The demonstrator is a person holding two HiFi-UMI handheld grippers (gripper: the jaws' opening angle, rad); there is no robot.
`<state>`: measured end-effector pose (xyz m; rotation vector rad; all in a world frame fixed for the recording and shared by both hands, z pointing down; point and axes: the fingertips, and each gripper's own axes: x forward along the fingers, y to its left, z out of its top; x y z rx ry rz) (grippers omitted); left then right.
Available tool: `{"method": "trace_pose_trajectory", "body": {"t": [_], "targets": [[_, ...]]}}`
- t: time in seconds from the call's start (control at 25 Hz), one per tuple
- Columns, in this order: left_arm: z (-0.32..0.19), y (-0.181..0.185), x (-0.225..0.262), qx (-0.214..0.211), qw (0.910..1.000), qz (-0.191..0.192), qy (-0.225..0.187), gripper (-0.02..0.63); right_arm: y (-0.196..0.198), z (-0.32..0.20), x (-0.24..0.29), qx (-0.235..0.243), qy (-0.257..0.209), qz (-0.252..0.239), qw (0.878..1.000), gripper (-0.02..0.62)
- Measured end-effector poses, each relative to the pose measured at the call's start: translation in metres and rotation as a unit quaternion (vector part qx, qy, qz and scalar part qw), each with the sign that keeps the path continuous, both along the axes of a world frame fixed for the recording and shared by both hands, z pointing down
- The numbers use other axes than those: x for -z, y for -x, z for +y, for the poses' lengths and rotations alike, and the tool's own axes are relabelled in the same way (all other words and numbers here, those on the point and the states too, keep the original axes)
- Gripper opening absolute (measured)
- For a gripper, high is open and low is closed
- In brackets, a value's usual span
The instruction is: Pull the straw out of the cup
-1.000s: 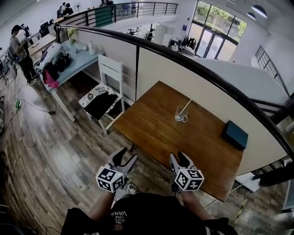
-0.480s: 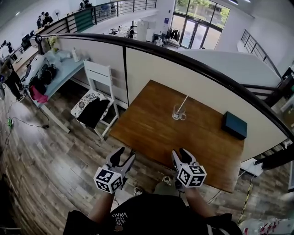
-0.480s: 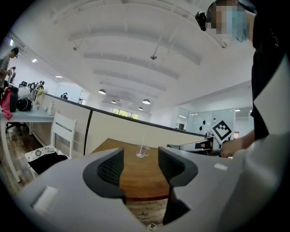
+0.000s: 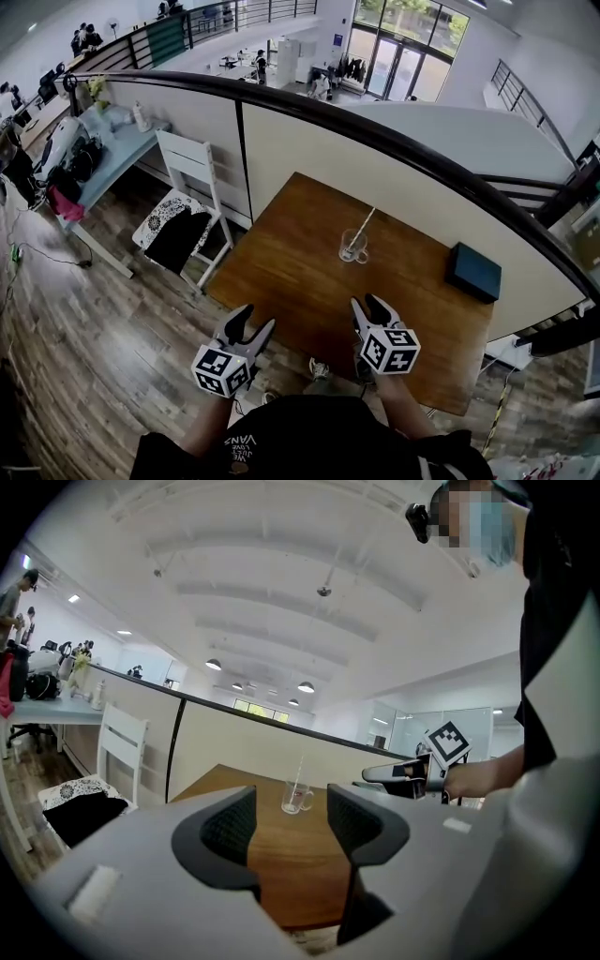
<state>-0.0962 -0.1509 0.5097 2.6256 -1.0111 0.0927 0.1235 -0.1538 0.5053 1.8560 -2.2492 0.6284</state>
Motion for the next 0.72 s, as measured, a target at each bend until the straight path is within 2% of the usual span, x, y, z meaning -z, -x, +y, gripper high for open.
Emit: {"method": "trace_pose_trajectory", "body": {"t": [0.4,0.72], "targets": [[-0.047,-0.04,-0.004,0.015,0.9999,0.0,0.003,0.222,-0.049,-0.071,0.007,0.019,-0.008,0.023,1.0,0.155],[-0.068,-0.06,-0.007,0.023,0.9997,-0.007,0.01,0.222,-0.079,-0.11,-0.003,0.007,-0.018,0.006,1.0,0.146]]}}
